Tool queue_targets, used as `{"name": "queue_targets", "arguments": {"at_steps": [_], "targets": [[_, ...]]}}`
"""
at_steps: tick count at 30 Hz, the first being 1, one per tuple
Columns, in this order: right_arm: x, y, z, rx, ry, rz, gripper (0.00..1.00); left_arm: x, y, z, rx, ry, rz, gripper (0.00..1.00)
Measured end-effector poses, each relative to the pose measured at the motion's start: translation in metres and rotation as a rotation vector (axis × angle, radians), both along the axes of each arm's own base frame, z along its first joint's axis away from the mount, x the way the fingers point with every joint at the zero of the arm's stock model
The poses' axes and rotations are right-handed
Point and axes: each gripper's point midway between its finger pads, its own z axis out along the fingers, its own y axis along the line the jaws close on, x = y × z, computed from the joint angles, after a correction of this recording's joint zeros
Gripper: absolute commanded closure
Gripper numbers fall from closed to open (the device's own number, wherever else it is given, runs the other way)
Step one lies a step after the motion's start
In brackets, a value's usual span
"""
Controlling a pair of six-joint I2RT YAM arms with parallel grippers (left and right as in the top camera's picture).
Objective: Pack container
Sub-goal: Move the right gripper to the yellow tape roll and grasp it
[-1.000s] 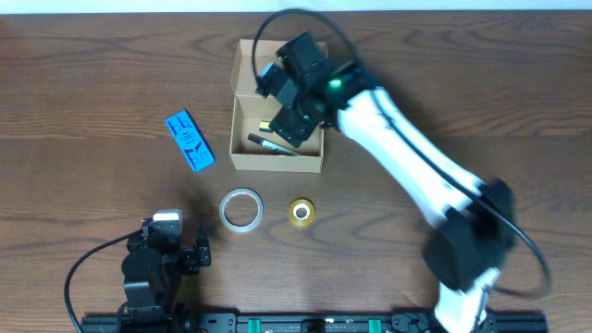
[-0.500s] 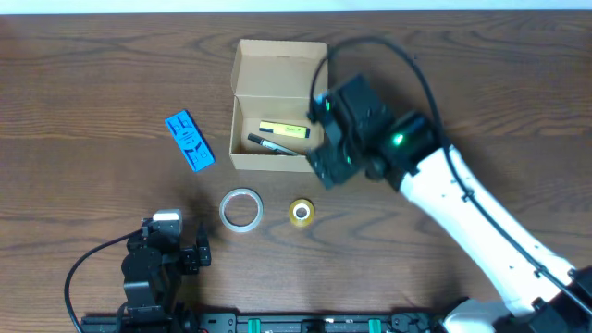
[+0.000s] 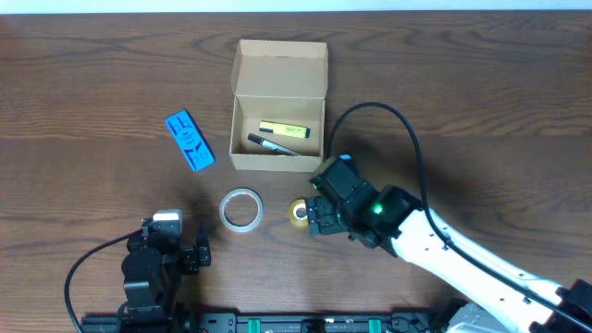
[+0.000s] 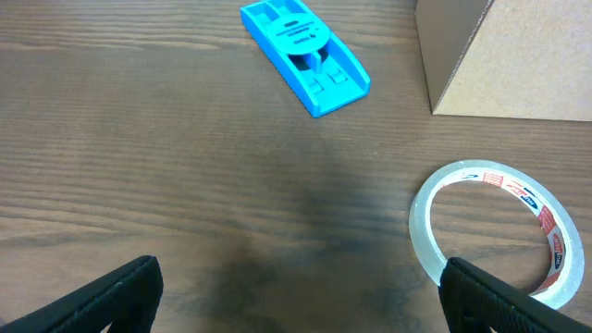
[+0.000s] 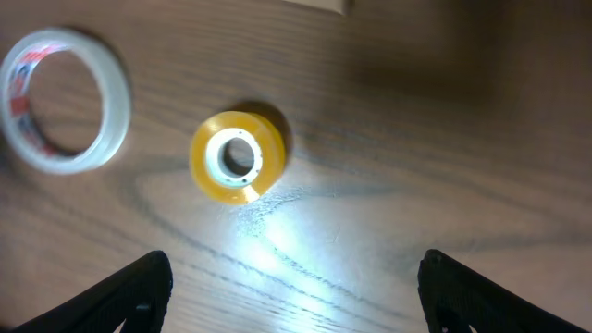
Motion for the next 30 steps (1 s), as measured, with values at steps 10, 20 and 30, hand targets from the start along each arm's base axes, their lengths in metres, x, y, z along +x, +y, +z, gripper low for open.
{"name": "queue_targets", "arguments": {"at_steps": [10,20,30], "targets": [[0.019,0.011,-0.028,0.062,0.005,-0.242,0.2,0.0,0.0,0.0,0.0,0.0,0.0,0.05],[0.016,0.017,-0.073,0.021,0.098,-0.279,0.22,0.0,0.0,0.0,0.0,0.0,0.0,0.05],[0.013,0.017,-0.087,-0.004,0.131,-0.282,0.6,0.0,0.0,0.0,0.0,0.0,0.0,0.05]]}}
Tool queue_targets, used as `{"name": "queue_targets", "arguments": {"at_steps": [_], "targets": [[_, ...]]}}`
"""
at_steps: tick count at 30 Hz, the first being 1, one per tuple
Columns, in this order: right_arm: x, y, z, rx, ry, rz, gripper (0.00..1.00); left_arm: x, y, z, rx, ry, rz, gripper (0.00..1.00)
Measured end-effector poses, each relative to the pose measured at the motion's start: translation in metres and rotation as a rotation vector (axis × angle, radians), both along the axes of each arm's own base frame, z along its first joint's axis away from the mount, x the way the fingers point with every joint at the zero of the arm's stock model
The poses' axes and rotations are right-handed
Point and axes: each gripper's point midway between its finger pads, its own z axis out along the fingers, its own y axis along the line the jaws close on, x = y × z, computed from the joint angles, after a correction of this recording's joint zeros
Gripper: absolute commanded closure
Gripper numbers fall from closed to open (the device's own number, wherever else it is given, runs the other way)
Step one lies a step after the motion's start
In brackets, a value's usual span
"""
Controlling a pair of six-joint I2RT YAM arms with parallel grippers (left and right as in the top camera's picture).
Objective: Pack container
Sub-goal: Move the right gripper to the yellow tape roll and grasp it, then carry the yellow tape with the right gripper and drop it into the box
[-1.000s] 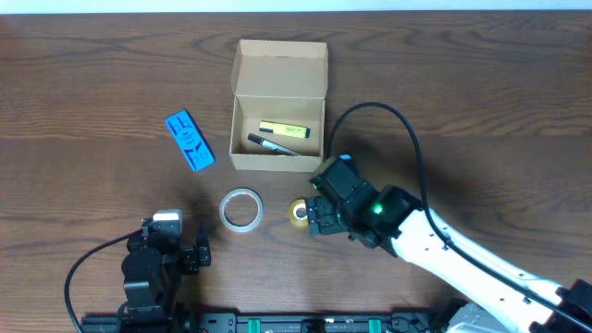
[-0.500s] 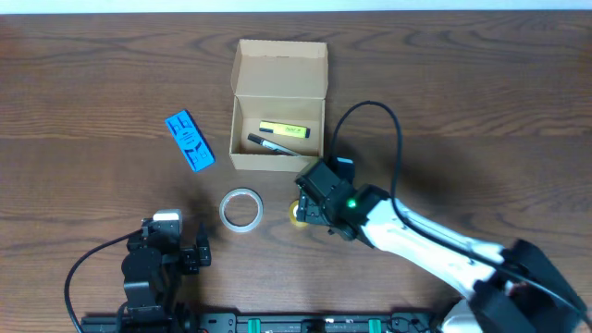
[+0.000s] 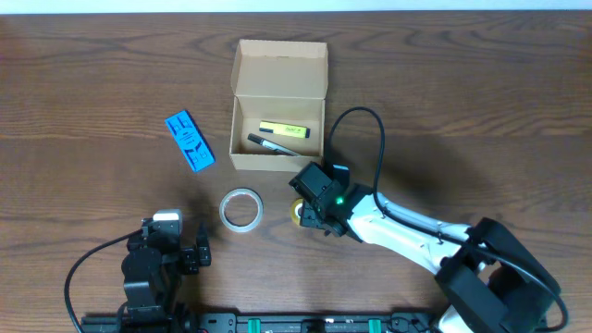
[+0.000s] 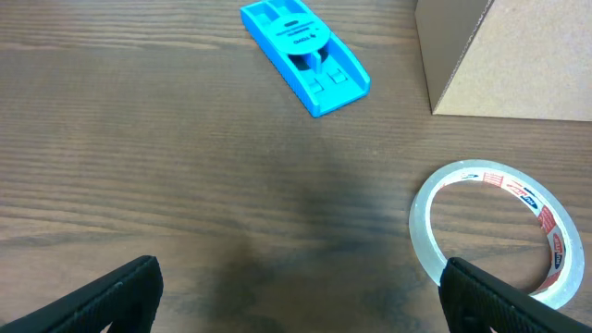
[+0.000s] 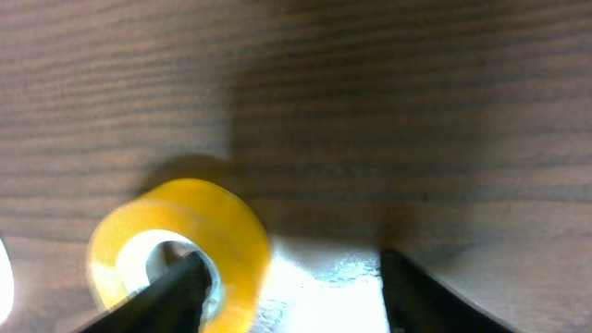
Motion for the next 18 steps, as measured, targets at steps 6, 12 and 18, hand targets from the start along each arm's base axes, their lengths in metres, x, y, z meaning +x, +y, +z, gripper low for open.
{"name": "queue_targets", "arguments": {"at_steps": [6,12,18], "targets": [[0.0,0.001,-0.002,0.0,0.005,0.004,0.96,0.0,0.0,0.0,0.0,0.0,0.0,0.05],[0.0,-0.001,0.001,-0.017,0.007,0.047,0.99,0.0,0.0,0.0,0.0,0.0,-0.001,0.05],[-0.006,-0.014,0.017,-0.087,0.047,0.121,0.99,0.0,0.0,0.0,0.0,0.0,0.0,0.05]]}}
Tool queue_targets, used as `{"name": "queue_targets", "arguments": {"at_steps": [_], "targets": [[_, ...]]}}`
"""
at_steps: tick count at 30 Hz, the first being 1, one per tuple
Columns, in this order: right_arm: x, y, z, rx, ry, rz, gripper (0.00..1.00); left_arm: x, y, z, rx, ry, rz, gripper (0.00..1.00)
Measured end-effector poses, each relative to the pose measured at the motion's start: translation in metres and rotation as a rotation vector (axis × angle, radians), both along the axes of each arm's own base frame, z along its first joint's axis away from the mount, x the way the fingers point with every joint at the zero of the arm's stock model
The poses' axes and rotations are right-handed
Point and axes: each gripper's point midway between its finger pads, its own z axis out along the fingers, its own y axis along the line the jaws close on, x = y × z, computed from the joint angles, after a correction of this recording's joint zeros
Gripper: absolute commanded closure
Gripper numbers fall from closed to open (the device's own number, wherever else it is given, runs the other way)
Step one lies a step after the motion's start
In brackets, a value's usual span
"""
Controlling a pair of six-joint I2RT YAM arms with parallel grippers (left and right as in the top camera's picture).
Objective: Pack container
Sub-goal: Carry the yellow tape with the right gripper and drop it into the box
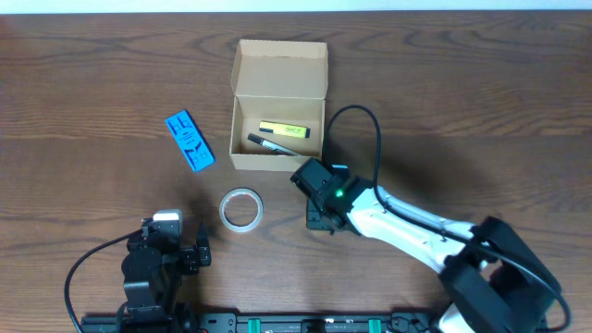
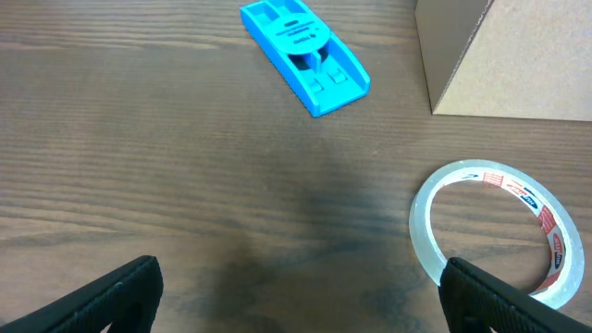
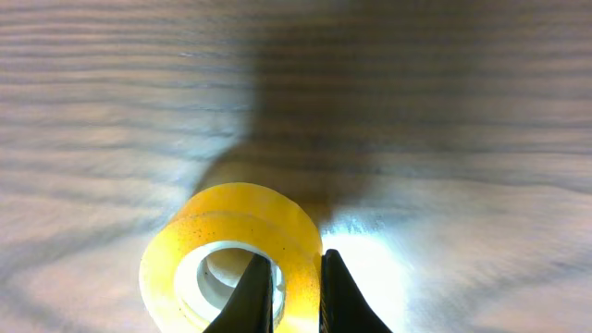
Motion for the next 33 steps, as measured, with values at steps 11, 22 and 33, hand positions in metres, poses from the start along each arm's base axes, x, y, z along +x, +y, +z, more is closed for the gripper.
{"name": "queue_targets", "arguments": {"at_steps": [11,22,33], "targets": [[0.062,0.041,0.16,0.165,-0.42,0.247,0.99,0.0,0.0,0.0,0.001,0.0,0.0,0.05],[0.162,0.065,0.148,0.028,-0.495,0.457,0.98,0.0,0.0,0.0,0.001,0.0,0.0,0.05],[0.174,0.078,0.078,-0.144,-0.391,0.873,0.98,0.0,0.0,0.0,0.001,0.0,0.0,0.05]]}}
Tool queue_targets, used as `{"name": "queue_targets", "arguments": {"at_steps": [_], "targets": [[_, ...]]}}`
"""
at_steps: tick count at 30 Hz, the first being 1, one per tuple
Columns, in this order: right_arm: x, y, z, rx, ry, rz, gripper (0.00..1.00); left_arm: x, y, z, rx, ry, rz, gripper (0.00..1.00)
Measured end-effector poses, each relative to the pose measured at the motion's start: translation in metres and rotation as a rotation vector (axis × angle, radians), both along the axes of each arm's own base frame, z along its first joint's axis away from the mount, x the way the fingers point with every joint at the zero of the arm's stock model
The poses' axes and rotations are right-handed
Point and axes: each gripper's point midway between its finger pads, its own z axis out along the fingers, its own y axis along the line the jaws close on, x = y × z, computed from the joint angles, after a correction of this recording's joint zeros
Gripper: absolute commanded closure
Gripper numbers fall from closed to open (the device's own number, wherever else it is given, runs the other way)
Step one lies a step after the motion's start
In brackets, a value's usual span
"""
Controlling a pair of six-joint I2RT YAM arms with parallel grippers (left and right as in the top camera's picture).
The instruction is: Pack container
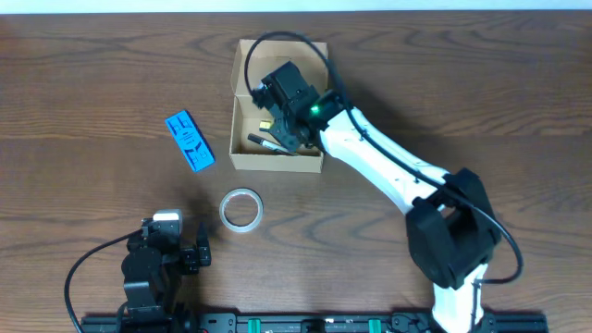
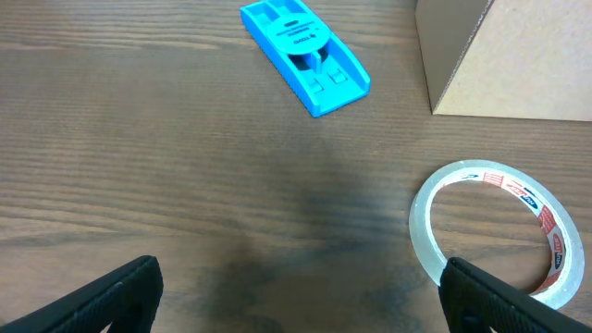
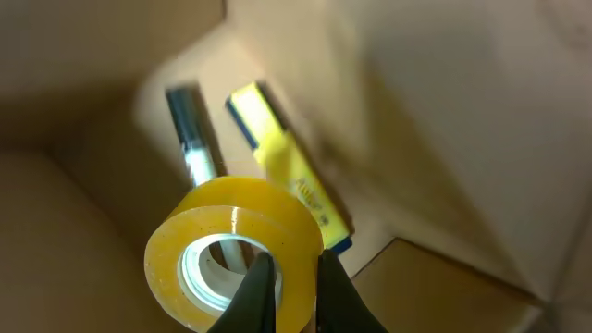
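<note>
The open cardboard box (image 1: 277, 65) stands at the table's far middle, with a yellow highlighter (image 3: 294, 176) and a dark pen (image 3: 192, 129) inside. My right gripper (image 3: 289, 287) hangs over the box interior, shut on the wall of a yellow tape roll (image 3: 231, 250); in the overhead view the arm (image 1: 291, 102) hides the roll. A clear tape roll (image 1: 241, 209) and a blue stapler-like block (image 1: 190, 141) lie on the table. My left gripper (image 2: 296, 291) rests open near the front edge, its right finger (image 2: 513, 296) beside the clear tape roll (image 2: 495, 231).
The box's lid flap (image 1: 281, 57) stands open at the back. The right arm (image 1: 388, 176) stretches across the table from the front right to the box. Dark wood table (image 1: 481, 111) all around.
My right gripper, shut on the yellow tape roll down on the table in front of the box, has carried it up and now holds it over the box's inside. The left arm has not moved.
The right gripper was open above the yellow roll lying on the table. It then stood low with its fingers around the roll's wall, then shut on it. Now the roll hangs inside the box opening above the highlighter and pen. The left gripper stayed open throughout.
</note>
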Motion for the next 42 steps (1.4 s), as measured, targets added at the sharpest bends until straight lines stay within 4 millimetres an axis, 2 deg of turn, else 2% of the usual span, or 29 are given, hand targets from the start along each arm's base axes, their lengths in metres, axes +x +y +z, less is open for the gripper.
{"name": "queue_targets", "arguments": {"at_steps": [3,4,9,15,17,19,23,26,29,32,34,36,38,42], "targets": [[-0.005,-0.003,-0.008,-0.038,0.025,0.066,0.93,0.0,0.0,0.0,-0.001,0.0,0.0,0.05],[-0.006,-0.004,-0.009,-0.045,0.03,0.079,0.87,0.0,0.0,0.0,0.0,0.0,0.0,0.05],[-0.005,-0.006,-0.01,-0.054,0.028,0.112,0.74,0.0,0.0,0.0,0.0,0.0,0.0,0.05],[0.0,-0.002,-0.008,-0.045,0.003,0.128,0.65,0.0,0.0,0.0,0.0,0.0,0.0,0.05],[0.003,0.0,-0.006,-0.034,-0.009,0.125,0.52,0.0,0.0,0.0,0.0,0.0,0.0,0.05],[0.005,0.002,-0.003,-0.024,-0.019,0.122,0.32,0.0,0.0,0.0,0.0,0.0,0.0,0.05],[0.011,0.007,0.012,0.01,-0.034,0.091,0.02,0.0,0.0,0.0,0.0,0.0,0.0,0.05],[0.005,0.002,0.028,0.029,-0.02,0.05,0.01,0.0,0.0,0.0,0.0,0.0,0.0,0.04],[-0.007,-0.012,0.059,0.07,-0.006,-0.01,0.01,0.0,0.0,0.0,-0.001,0.0,0.0,0.05],[-0.014,-0.028,0.105,0.152,-0.049,-0.053,0.01,0.0,0.0,0.0,0.0,0.0,0.0,0.05],[-0.025,-0.047,0.144,0.22,-0.114,-0.081,0.01,0.0,0.0,0.0,0.0,0.0,0.0,0.05],[-0.04,-0.066,0.166,0.268,-0.165,-0.101,0.01,0.0,0.0,0.0,0.0,0.0,0.0,0.05],[-0.056,-0.08,0.172,0.298,-0.192,-0.115,0.01,0.0,0.0,0.0,0.0,0.0,0.0,0.05],[-0.094,-0.106,0.152,0.318,-0.187,-0.149,0.01,0.0,0.0,0.0,-0.001,0.0,0.0,0.05]]}}
